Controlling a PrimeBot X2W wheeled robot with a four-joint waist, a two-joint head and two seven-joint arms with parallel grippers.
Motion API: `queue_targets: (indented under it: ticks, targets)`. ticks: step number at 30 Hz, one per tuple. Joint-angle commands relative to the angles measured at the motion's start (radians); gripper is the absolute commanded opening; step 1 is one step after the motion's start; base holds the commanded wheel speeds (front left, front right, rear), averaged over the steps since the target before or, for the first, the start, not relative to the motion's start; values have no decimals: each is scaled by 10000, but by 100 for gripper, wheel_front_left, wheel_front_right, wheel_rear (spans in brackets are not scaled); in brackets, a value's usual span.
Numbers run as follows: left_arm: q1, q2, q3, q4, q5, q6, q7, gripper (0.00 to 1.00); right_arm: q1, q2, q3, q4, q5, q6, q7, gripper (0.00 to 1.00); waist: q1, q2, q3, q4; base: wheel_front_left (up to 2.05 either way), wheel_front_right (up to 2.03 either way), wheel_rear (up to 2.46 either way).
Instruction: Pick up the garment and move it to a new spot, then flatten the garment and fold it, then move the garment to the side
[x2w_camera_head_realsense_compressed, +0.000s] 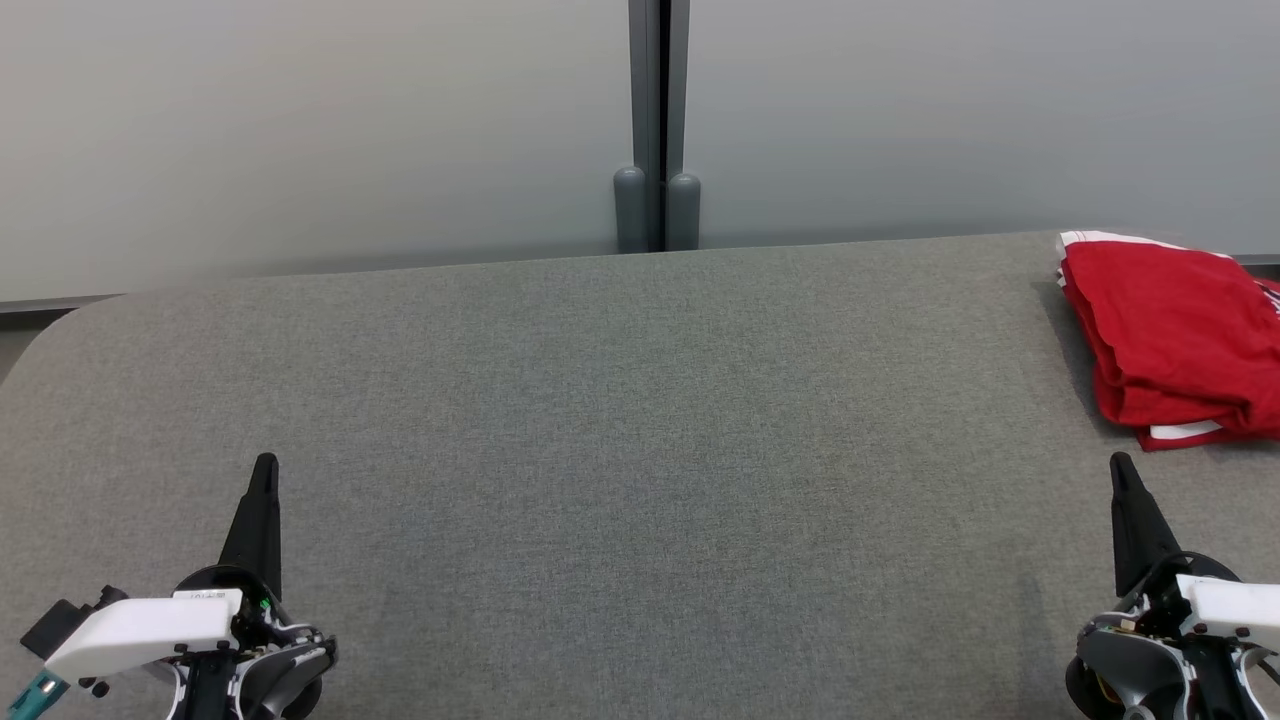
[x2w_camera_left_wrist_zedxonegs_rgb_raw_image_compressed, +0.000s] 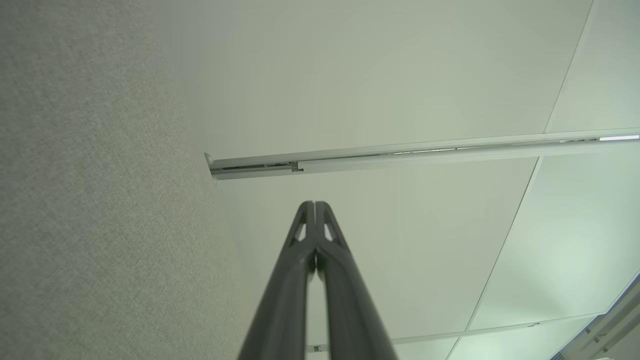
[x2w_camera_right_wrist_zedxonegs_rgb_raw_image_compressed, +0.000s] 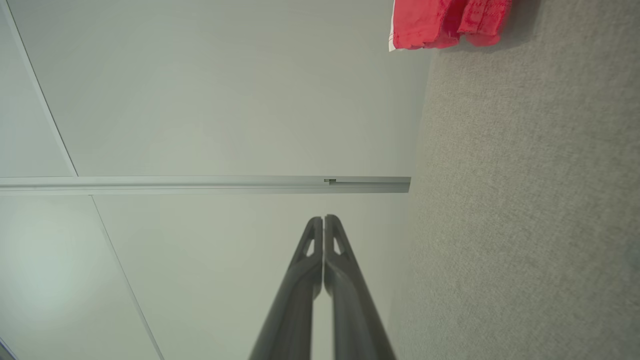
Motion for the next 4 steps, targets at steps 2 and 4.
queue_targets:
  ticks: [2, 4]
  targets:
    - [-141, 38, 52, 19, 31, -40, 26, 0, -96, -24, -42, 7, -43, 0, 37, 0, 0, -1, 0, 0, 0, 0, 0]
    - [-142, 36, 56, 19, 32, -40, 33, 0, -97, -22, -46, 8, -48, 0, 42, 0, 0, -1, 0, 0, 0, 0, 0]
